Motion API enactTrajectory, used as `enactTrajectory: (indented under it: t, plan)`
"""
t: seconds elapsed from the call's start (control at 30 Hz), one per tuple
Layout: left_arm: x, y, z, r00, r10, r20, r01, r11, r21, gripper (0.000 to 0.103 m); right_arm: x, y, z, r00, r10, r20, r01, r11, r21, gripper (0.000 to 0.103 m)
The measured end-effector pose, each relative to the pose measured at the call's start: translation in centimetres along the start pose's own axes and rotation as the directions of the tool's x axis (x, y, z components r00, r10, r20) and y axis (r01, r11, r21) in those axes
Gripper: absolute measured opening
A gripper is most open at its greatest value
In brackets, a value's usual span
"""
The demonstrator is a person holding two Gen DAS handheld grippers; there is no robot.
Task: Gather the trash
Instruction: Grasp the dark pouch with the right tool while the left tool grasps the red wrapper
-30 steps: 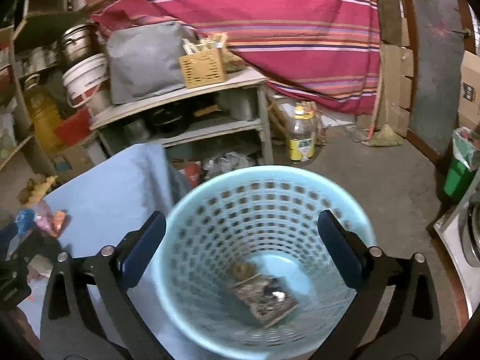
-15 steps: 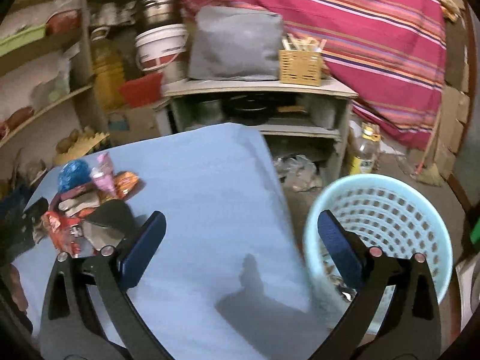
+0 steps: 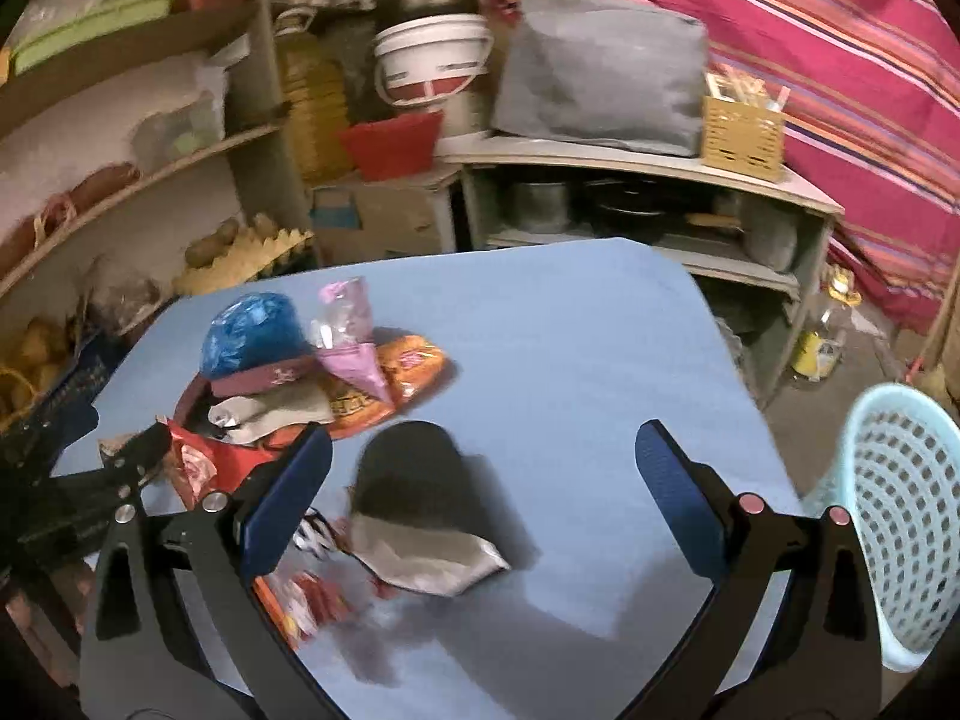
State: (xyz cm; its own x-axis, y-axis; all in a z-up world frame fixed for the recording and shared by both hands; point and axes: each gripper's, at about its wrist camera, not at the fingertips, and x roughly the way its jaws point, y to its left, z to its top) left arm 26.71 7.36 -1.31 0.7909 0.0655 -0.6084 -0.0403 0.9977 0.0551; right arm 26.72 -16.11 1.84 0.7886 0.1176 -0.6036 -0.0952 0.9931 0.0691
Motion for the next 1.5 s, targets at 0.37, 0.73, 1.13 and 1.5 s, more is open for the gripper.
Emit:
enactTrajectory:
  t: [0.37,0.73,1.13,1.5]
  plan:
    - [1.7,-1.4,-1.2,0.998,-0.043,-0.038,0.044,0.998,0.037,0.098,3.7,2.7,-1.2,0.993,-0.036,-0.111,0.025,0.995,-0.098,0.097]
    - [3.4,-1.9,-1.4,0.993,-0.079,-0.089,0.083,0.995,0.049,0.098,4.2,2.2,-1.9,0.986,-0.002,-0.164,-0.018,0.993,-0.12,0.06]
    - [4.1,-1.2,-1.5,0.98,-0.156,-0.124,0.156,0.988,-0.007,0.088,2.9,1.0,-1.8,0.991,0.005,-0.132,-0.02,0.994,-0.111,0.057]
    - [3.1,-3.2,-1.3,0.976,-0.179,-0.126,0.19,0.979,0.077,0.053,0.8,-1.3,-1.4,0.997,0.007,-0.074,-0.011,0.998,-0.06,0.057]
